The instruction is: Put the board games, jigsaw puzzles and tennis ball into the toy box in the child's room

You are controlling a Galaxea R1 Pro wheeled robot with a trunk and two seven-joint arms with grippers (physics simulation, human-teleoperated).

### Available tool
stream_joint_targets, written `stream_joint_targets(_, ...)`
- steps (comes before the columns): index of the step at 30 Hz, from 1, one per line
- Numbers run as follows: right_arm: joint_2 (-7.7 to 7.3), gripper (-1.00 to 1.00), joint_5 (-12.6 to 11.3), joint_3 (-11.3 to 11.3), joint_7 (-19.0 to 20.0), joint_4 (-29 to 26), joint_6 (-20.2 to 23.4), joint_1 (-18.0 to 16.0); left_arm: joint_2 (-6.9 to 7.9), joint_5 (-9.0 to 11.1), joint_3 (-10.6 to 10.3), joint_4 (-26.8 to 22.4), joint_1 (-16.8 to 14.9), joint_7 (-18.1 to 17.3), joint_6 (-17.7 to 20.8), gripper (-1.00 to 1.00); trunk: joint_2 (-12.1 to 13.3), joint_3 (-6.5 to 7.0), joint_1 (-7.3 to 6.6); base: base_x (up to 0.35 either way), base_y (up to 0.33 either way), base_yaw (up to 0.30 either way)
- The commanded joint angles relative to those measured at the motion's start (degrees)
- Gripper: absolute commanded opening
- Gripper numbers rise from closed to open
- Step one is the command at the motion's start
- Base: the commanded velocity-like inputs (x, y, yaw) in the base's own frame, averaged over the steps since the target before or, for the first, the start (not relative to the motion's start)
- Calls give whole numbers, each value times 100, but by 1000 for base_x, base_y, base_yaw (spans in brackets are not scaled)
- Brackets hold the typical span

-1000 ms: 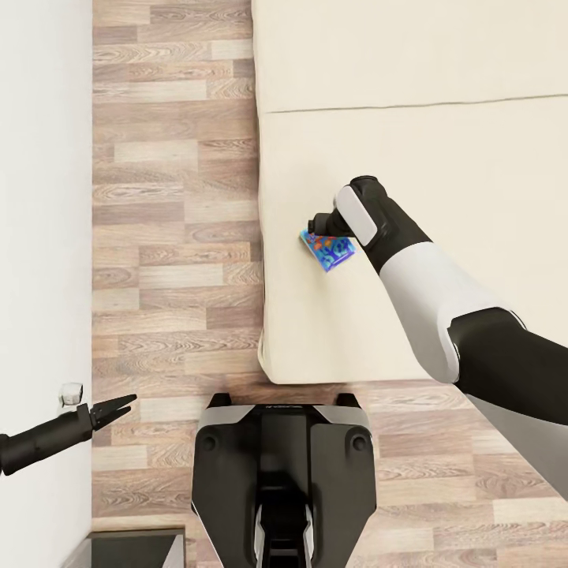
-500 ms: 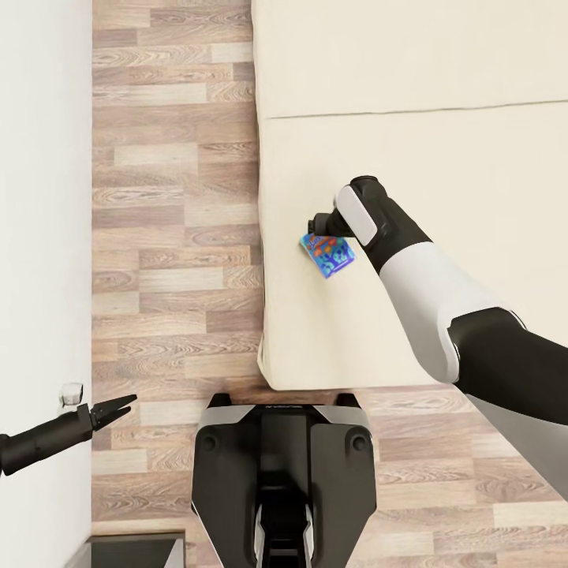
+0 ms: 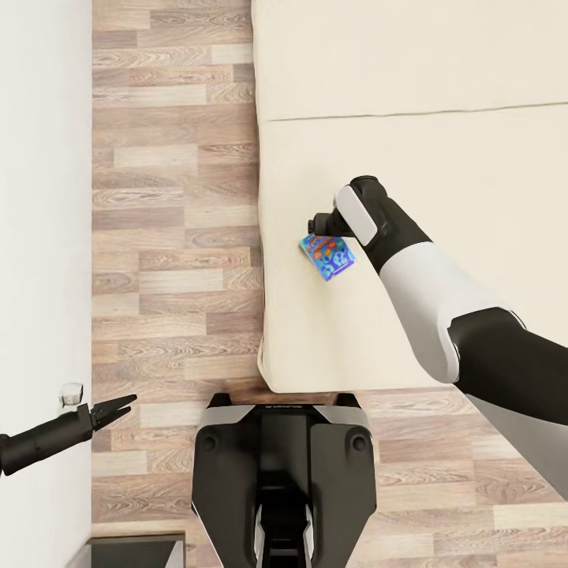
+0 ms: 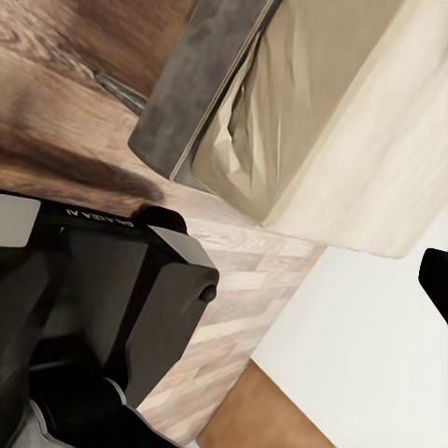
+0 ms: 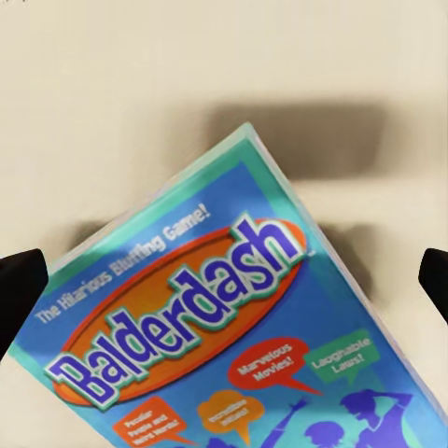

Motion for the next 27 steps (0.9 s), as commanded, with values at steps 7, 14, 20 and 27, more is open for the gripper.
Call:
stream_joint_targets(7, 0, 100, -53, 18, -58, -3, -6, -3, 1, 10, 1, -1, -1, -12, 47, 100, -9, -6, 4, 0, 0, 0)
stream_joint_targets(14, 0, 100, -53, 19, -58, -6, -20, -3, 1, 10, 1, -1, -1, -12, 48, 100, -9, -6, 4, 0, 0, 0)
stream_joint_targets(20, 0, 100, -47, 14, -63, -10, -43, -3, 1, 10, 2, -1, -1, -12, 44, 100, -9, -6, 4, 0, 0, 0)
stream_joint_targets(27, 0, 100, -51, 10, -76, -1, -257, -3, 1, 10, 4, -1, -1, -12, 43, 100, -9, -6, 4, 0, 0, 0)
